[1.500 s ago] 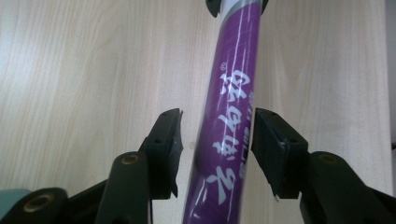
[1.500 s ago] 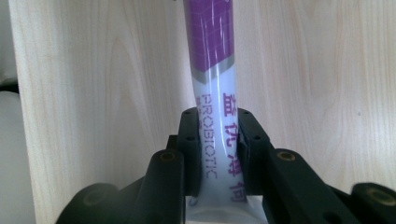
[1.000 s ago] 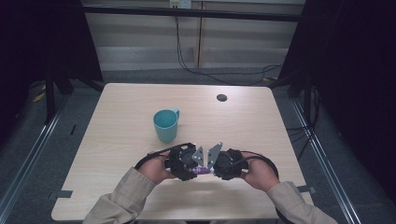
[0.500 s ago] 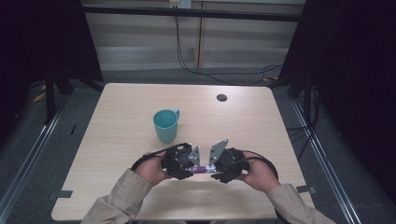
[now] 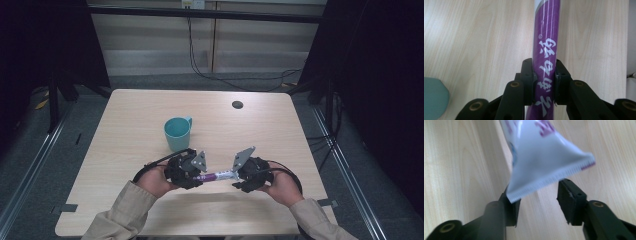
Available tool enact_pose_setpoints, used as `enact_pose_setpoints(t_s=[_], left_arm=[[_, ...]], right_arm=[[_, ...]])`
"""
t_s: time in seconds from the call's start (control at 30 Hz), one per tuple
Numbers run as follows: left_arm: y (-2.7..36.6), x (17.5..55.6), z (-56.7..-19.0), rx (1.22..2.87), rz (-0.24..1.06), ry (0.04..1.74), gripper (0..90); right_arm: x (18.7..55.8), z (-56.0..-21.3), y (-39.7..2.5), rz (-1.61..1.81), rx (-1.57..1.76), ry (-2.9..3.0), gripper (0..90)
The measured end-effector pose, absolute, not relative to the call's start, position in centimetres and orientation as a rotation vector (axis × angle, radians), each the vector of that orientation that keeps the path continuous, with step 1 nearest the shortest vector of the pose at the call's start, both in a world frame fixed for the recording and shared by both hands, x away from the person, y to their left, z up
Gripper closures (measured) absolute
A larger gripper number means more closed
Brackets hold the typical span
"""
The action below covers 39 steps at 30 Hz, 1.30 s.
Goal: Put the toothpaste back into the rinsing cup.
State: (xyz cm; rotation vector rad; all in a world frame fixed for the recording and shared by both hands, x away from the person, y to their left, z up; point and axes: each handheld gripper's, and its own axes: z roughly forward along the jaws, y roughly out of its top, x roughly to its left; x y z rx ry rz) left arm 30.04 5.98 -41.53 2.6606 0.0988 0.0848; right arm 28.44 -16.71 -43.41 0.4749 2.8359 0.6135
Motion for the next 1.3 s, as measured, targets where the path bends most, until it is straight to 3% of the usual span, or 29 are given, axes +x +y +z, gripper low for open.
enact_pose_setpoints(t_s=[0.2, 0.37, 0.9, 1.07, 1.3], left_arm=[[5.9, 30.2, -41.7, 2.652, 0.065, 0.114, 75.2], [6.3, 30.2, -41.7, 2.646, 0.049, 0.127, 75.2], [6.4, 30.3, -41.6, 2.648, 0.008, 0.169, 75.3], [6.6, 30.4, -41.8, 2.623, 0.032, 0.165, 75.5], [7.8, 30.8, -41.9, 2.556, 0.019, 0.221, 75.6]], right_arm=[[28.0, -42.6, -15.8, 0.651, 0.422, 2.840, 74.1], [28.0, -42.1, -15.7, 0.678, 0.407, 2.841, 77.8], [27.8, -40.7, -15.1, 0.708, 0.393, 2.777, 78.0], [27.8, -40.8, -15.1, 0.712, 0.391, 2.767, 74.8], [27.9, -41.9, -16.4, 0.775, 0.500, 2.738, 50.5]])
